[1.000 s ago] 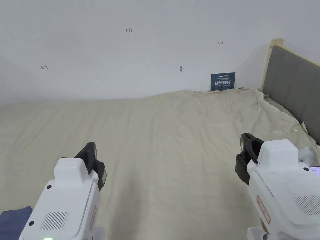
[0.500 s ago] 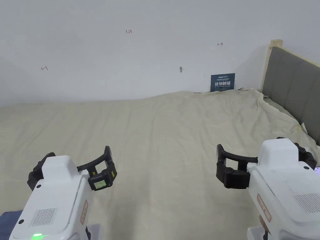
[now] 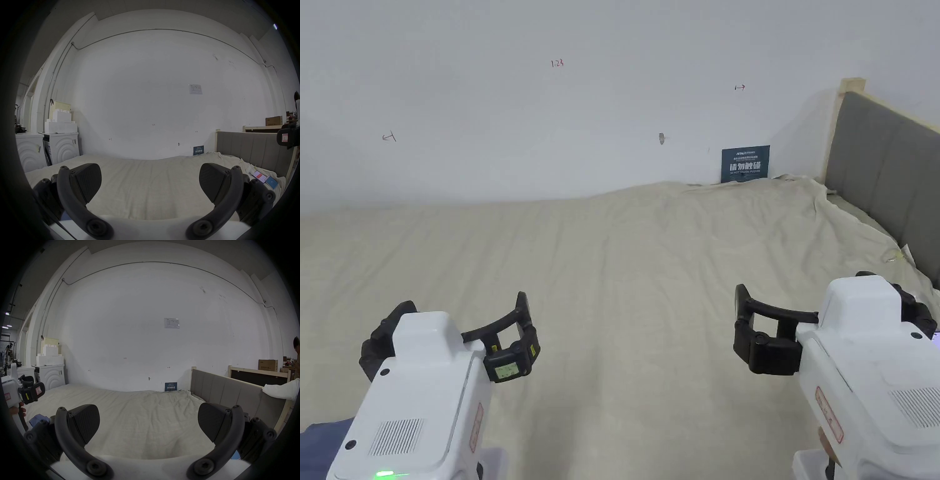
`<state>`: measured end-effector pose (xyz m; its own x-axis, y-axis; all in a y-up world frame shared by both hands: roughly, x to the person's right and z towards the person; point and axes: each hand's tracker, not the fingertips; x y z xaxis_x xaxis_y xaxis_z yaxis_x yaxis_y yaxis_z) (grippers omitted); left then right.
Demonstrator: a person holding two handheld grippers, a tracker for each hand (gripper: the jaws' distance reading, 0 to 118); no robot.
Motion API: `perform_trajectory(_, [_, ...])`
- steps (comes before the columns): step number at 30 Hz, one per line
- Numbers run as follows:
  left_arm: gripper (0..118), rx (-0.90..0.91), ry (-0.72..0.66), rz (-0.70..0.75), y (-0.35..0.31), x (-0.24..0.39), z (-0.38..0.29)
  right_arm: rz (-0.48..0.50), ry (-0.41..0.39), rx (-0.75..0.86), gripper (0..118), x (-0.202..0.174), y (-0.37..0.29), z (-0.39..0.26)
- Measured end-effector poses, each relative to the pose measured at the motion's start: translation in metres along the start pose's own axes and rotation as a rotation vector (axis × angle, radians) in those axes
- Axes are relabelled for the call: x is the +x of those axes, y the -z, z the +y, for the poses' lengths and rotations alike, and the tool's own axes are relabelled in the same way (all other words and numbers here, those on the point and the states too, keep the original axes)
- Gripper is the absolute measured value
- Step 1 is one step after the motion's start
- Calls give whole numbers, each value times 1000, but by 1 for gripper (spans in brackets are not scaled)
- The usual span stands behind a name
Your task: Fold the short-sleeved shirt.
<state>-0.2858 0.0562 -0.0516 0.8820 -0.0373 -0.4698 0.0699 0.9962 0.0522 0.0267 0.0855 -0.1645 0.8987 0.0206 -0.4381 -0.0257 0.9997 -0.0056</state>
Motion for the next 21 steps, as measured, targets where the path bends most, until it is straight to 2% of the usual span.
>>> perform_trajectory(21, [118, 2, 5, 2, 1, -1, 0, -1, -6, 5, 118, 1, 2, 2])
